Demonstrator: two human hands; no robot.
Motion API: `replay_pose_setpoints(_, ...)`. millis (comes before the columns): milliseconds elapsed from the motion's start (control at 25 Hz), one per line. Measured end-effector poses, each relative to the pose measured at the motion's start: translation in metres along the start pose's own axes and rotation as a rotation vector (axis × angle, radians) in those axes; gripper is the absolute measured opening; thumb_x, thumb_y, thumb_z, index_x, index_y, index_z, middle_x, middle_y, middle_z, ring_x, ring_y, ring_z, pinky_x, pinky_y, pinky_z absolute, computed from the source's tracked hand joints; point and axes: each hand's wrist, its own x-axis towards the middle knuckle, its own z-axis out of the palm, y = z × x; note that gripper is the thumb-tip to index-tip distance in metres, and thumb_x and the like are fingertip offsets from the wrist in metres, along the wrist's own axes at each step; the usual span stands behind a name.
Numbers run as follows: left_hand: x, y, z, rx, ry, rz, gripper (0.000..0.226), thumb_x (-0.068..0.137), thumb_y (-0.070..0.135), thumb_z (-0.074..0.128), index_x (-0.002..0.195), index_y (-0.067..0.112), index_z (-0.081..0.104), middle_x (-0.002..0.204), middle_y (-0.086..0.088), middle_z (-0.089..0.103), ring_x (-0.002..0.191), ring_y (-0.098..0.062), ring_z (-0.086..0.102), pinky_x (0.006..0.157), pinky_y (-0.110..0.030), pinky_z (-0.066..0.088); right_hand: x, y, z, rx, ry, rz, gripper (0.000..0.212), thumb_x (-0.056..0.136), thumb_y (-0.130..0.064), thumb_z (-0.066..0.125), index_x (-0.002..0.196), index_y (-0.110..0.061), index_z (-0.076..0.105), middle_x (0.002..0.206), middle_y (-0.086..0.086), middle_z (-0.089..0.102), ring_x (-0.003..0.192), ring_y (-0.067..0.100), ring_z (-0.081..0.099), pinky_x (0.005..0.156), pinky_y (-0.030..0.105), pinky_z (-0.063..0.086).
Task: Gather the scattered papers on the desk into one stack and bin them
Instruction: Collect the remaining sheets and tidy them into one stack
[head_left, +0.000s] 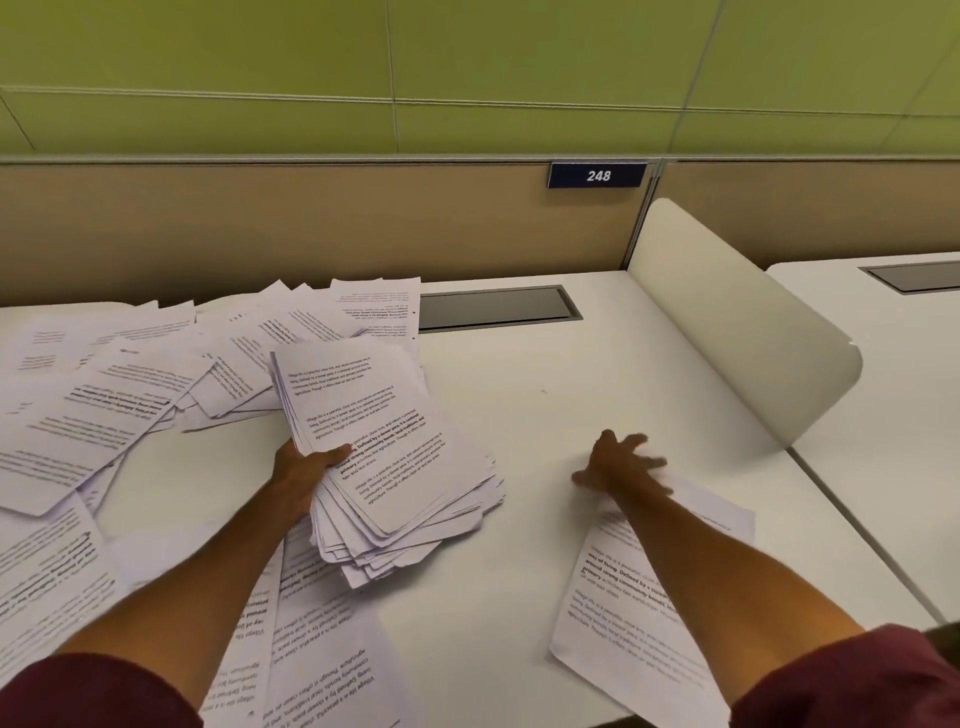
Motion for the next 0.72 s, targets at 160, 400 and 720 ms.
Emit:
replay_pose_setpoints(160,0.003,0.001,0.024,-0.009,-0.059,-0.026,0.052,0.076,-0.006,0.073,0.126,-0.001,0.055,0.128,-0.022,0.06,0.104,-0.026,0.061,0.091,-0.038,0.047,0.01,0.003,0.005,0.075,-0.094,-0.078,0.078,0.099,-0.038,0.044,0.155,-0.009,-0.002,0.161,0.021,-0.004,0.149,0.041,0.001,0.118,0.058,0.01)
replay_pose_setpoints(400,0.01,-0.002,0.044,0.048,-0.103,-0.047,0.054,0.077,-0.007,0.072,0.127,-0.003,0.054,0.128,-0.023,0.059,0.114,-0.037,0.059,0.098,-0.047,0.046,0.037,0.019,-0.016,0.185,0.196,-0.259,0.053,0.095,-0.014,0.052,0.144,-0.005,0.033,0.147,0.02,0.033,0.138,0.039,0.03,0.114,0.042,0.028)
replay_pose_setpoints(720,0.019,-0.009,0.058,0.042,-0.131,-0.07,0.054,0.076,-0.01,0.071,0.127,-0.004,0.054,0.129,-0.024,0.059,0.112,-0.035,0.06,0.097,-0.043,0.046,0.061,0.041,-0.024,0.06,0.031,-0.135,0.06,0.087,-0.046,0.059,0.136,-0.014,0.044,0.139,0.012,0.048,0.131,0.033,0.042,0.108,0.041,0.033)
